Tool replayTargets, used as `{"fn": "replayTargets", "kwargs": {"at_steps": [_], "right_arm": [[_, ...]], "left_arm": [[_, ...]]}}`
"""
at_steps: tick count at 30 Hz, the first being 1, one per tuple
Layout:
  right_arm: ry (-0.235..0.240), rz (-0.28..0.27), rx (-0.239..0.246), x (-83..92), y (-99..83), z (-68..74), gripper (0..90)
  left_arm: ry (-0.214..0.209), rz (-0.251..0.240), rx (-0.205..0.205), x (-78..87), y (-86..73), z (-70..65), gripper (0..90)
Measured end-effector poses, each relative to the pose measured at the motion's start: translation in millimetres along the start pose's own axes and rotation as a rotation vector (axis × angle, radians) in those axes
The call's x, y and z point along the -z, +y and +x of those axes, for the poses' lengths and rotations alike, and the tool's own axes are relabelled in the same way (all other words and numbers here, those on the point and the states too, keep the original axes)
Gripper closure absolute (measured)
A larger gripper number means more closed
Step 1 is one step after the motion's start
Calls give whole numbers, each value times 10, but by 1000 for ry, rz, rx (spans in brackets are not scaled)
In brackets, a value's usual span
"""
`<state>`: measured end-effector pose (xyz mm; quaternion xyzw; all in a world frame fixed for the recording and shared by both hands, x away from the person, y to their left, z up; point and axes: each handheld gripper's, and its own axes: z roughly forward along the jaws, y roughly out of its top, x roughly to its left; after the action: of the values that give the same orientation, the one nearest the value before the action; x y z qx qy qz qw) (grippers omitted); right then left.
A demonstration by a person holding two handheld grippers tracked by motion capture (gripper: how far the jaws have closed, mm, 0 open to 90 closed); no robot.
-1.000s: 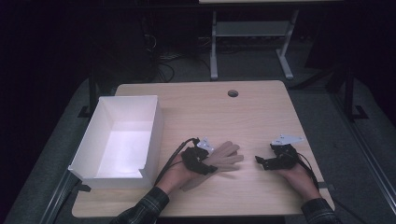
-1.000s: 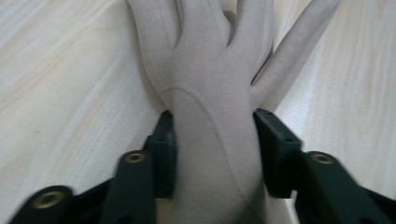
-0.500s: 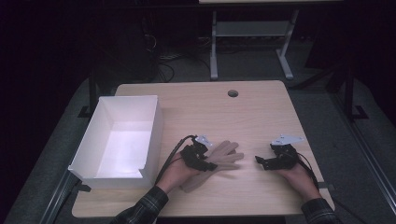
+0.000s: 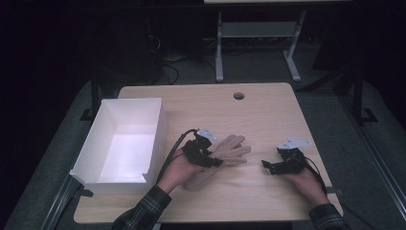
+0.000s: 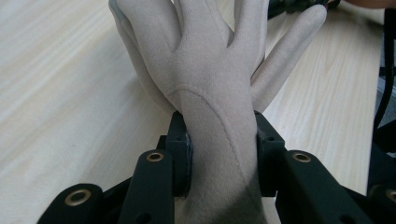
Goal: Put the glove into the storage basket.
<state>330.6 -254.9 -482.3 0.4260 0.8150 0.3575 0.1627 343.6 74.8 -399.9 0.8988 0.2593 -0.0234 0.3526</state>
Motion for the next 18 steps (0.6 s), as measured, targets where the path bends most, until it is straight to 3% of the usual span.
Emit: {"fn": "replayTargets", "kwargs": {"at_steps": [18], "right_arm": [[0,1,0,1,1,0,139]], "left_arm": [[-2,-43,4,480,402,-39,660]]}}
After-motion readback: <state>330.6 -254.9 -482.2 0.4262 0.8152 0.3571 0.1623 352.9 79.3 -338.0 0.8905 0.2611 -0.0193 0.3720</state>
